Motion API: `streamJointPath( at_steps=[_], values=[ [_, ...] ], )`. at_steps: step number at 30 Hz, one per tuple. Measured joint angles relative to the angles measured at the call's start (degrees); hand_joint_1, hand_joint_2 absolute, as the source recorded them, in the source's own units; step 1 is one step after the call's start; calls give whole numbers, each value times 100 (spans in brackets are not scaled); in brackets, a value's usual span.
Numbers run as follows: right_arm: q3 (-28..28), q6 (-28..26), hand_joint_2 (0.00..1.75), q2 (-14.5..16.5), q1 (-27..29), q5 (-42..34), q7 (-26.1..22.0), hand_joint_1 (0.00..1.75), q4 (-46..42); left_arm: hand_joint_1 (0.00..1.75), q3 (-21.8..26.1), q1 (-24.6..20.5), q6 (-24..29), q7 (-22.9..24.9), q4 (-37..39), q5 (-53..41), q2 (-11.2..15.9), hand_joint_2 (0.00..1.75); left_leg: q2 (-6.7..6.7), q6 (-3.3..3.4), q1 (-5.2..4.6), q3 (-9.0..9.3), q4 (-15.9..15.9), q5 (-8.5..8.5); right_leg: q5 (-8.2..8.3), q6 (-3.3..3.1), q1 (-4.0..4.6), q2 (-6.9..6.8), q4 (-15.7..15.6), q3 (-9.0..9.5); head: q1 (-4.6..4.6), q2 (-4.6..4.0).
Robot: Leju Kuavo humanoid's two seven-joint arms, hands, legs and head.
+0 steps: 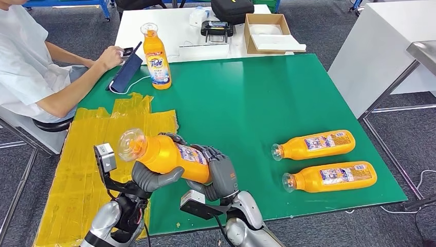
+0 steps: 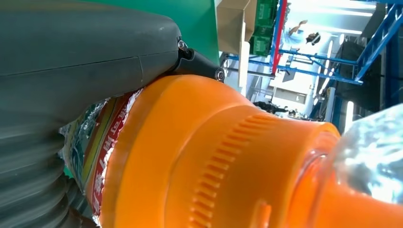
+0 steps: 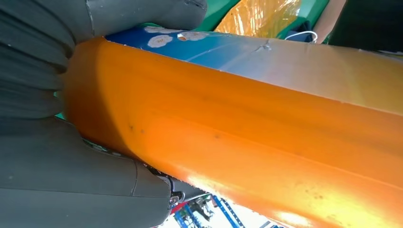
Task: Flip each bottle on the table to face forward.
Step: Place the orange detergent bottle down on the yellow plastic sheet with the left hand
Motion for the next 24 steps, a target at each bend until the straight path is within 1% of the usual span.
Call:
streamJointPath(
  at_steps=[14,15,18,19,21,24],
  values=[
    [11,-14,175,12,5,-156,-55,175,-17,175,56,44,96,-173,-54,-73,-42,175,0,0,0,0,0,0,0,0,0,0,0,0,-1,0],
    [11,-9,175,11,5,-158,-56,160,-23,175,59,47,98,-176,-62,-73,-43,175,0,0,0,0,0,0,0,0,0,0,0,0,0,0],
    [11,-5,175,11,5,-175,-63,29,-40,175,63,55,109,-187,-88,-87,-43,175,0,0,0,0,0,0,0,0,0,0,0,0,0,0],
    [11,-3,175,12,8,-203,-81,0,-45,175,65,55,138,-206,-91,-120,-44,175,0,0,0,0,0,0,0,0,0,0,0,0,0,0],
    [14,51,175,13,39,-399,-176,0,-88,175,87,54,290,-297,-98,-290,-48,175,0,0,0,0,0,0,0,0,0,0,0,-1,1,0],
    [-20,389,175,-16,174,-1195,-439,0,-342,175,179,26,771,-495,-124,-821,-38,175,0,0,0,-1,0,0,0,0,0,0,0,-3,0,0]
  ],
)
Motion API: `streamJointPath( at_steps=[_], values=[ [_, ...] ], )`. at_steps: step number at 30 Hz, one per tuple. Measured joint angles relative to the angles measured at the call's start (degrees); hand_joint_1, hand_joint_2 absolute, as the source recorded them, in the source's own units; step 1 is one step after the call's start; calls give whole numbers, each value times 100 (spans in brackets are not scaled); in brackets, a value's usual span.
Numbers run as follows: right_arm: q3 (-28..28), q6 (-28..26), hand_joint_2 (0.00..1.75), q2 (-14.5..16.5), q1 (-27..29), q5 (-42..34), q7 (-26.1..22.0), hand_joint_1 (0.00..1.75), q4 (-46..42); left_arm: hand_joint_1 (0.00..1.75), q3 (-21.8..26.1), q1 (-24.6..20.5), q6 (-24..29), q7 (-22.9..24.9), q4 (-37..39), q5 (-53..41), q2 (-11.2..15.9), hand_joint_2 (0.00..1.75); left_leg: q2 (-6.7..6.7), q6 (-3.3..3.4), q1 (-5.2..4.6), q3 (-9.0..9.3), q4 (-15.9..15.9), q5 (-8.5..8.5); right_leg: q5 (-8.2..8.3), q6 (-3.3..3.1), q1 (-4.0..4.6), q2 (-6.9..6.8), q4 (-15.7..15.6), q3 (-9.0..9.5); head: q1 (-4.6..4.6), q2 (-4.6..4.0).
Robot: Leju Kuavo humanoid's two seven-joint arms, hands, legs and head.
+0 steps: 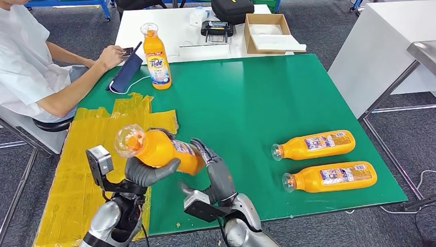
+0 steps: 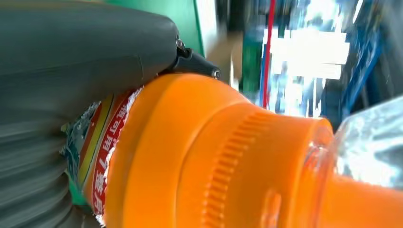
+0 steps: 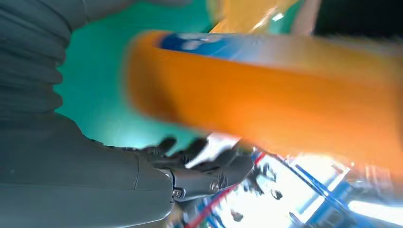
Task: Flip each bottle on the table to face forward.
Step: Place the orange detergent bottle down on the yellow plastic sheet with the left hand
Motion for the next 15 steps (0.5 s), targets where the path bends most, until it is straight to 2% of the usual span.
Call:
streamJointPath(
  at_steps=[3,6,9,12,15],
  values=[
    [-158,452,175,-78,212,-1018,-221,0,-505,175,132,-62,679,-190,-22,-831,50,175,0,0,0,-1,0,0,0,0,0,0,0,0,1,0],
    [-379,691,175,-180,441,-1552,-318,0,-1094,175,268,-122,1139,-227,-26,-1505,146,175,0,0,0,-1,0,0,0,0,0,0,0,0,0,0],
    [-575,755,175,-280,628,-1613,-362,0,-1608,175,401,-155,1664,-162,-14,-2409,240,175,1,0,0,-1,0,0,0,0,-1,0,0,-1,0,0],
    [-740,748,175,-368,782,-1532,-375,0,-2008,175,501,-223,2219,133,76,-3720,325,175,-1,0,-1,-1,0,0,0,0,-1,0,0,-2,-1,0],
    [-930,599,175,-444,937,-1296,-368,0,-2373,175,522,-307,2323,481,255,-5030,414,175,-1,0,-1,-1,0,0,0,0,0,-1,0,-2,-1,0]
  ],
)
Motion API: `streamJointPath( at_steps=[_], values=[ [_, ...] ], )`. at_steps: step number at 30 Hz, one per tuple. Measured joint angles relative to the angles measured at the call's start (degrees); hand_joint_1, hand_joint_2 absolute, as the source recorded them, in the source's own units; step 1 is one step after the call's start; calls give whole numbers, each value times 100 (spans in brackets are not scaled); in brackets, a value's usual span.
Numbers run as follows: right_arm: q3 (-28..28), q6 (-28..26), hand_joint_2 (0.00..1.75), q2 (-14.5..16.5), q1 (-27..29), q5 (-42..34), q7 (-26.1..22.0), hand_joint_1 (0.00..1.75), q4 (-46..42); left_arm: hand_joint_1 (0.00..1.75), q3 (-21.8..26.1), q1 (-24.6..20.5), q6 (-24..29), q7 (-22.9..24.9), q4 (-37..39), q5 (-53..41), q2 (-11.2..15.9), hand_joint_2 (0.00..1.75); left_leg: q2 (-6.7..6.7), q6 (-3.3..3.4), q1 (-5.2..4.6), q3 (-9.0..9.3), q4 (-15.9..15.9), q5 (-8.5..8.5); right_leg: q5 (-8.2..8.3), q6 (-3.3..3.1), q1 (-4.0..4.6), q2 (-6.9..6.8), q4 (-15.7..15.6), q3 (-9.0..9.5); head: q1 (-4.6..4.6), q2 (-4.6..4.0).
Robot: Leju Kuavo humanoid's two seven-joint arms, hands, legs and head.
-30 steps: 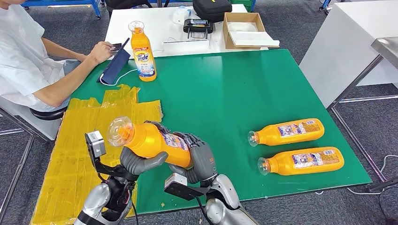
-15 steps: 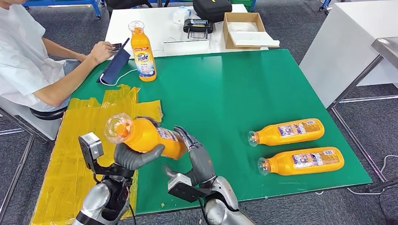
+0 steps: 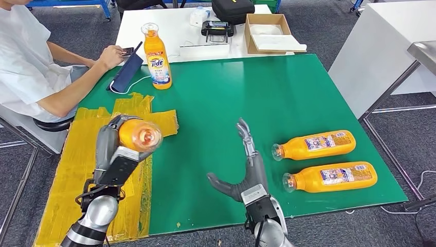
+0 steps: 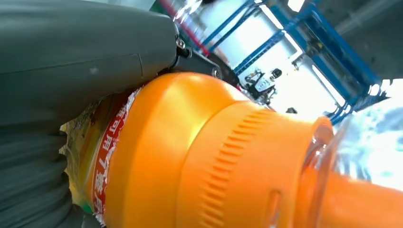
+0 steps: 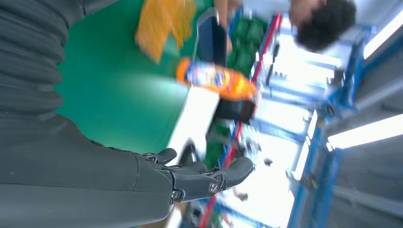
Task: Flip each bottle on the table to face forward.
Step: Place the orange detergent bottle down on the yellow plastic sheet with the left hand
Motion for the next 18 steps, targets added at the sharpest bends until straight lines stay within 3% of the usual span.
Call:
streamJointPath(
  at_steps=[6,18],
  values=[
    [-341,-238,175,-94,198,346,46,0,-522,175,-148,-133,-89,658,346,-2142,133,175,5,0,-1,-1,0,0,4,-3,0,1,0,-3,0,0],
    [-509,-252,175,-156,298,392,49,0,-811,175,-281,-206,-115,765,585,-2373,169,175,5,0,0,-2,0,0,4,-4,0,1,0,-5,0,0]
  ],
)
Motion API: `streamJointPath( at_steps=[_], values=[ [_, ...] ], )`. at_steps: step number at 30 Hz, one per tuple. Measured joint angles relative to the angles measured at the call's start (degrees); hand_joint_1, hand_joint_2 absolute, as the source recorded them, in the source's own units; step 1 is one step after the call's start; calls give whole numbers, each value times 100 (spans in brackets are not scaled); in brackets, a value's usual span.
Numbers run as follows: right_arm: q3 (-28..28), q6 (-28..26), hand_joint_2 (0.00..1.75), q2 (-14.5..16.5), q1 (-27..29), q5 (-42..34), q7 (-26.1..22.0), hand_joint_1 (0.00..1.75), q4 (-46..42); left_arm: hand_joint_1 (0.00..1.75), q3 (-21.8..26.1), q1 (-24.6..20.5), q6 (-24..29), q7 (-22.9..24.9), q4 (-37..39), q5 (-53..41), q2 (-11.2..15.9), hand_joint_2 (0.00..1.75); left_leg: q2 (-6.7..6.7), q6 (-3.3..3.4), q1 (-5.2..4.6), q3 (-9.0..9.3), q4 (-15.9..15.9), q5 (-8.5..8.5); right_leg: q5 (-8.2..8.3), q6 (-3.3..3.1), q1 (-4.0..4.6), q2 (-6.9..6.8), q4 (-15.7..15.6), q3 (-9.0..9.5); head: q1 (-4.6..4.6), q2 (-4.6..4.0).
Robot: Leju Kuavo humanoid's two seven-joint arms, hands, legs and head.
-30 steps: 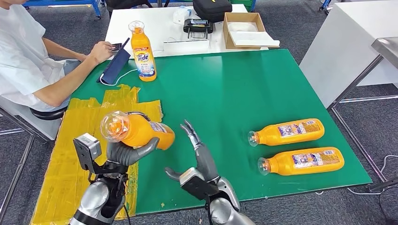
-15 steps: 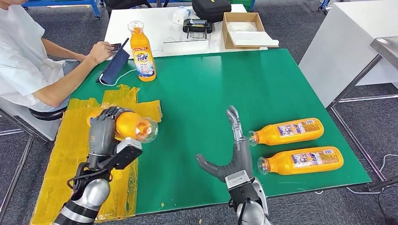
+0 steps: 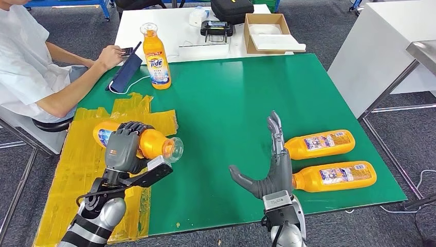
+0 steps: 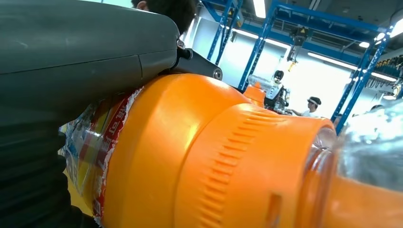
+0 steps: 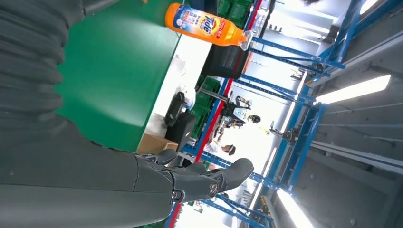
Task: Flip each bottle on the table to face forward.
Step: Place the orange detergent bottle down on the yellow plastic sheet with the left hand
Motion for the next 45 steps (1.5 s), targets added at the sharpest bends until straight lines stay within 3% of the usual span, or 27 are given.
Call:
streamJointPath(
  at_steps=[5,10,18,23,24,27,28,36,45],
  values=[
    [-20,-116,175,1,-7,320,84,0,-6,175,-209,-196,-479,349,268,-1210,103,175,-3,0,0,0,0,1,1,-1,0,-1,0,2,1,0],
    [-114,-273,175,17,-11,740,182,0,-53,175,-533,-584,-1027,880,1065,-2113,193,175,-2,-2,0,0,0,6,9,-7,0,0,0,1,0,0],
    [-134,-134,175,49,-55,1021,366,0,-90,175,-807,-1200,-1231,1596,2619,-2710,126,175,-1,-3,0,-1,0,9,10,-7,1,-1,1,1,0,0],
    [-117,-114,175,78,-79,1100,385,0,-75,175,-791,-1490,-1214,1805,3337,-2787,-31,175,-4,-3,0,-4,0,11,10,-7,0,-2,1,3,-1,0],
    [-113,-111,175,81,-83,1111,387,0,-68,167,-775,-1542,-1194,1826,3433,-2765,-69,175,-5,-3,0,-4,0,11,10,-7,0,-2,1,4,0,0],
    [-102,-110,175,93,-100,1136,397,0,-40,36,-635,-1633,-1055,1895,3657,-2540,-184,175,-4,-3,0,-5,0,11,12,-5,0,-2,1,3,-1,0],
    [-98,-110,175,95,-105,1139,401,0,-30,0,-559,-1643,-997,1909,3705,-2437,-221,175,-4,-2,0,-5,0,12,13,-4,0,-2,1,2,-1,0],
    [-82,-122,175,116,-133,1119,430,0,63,0,-16,-1650,-731,1646,3826,-1817,-433,175,-4,0,0,-8,0,18,16,-1,0,-2,1,0,0,0],
    [-85,-104,175,116,-132,991,442,0,180,0,267,-1572,-737,1321,3795,-1363,-522,175,-4,0,0,-9,0,18,16,-1,0,-2,1,0,0,0]
  ],
)
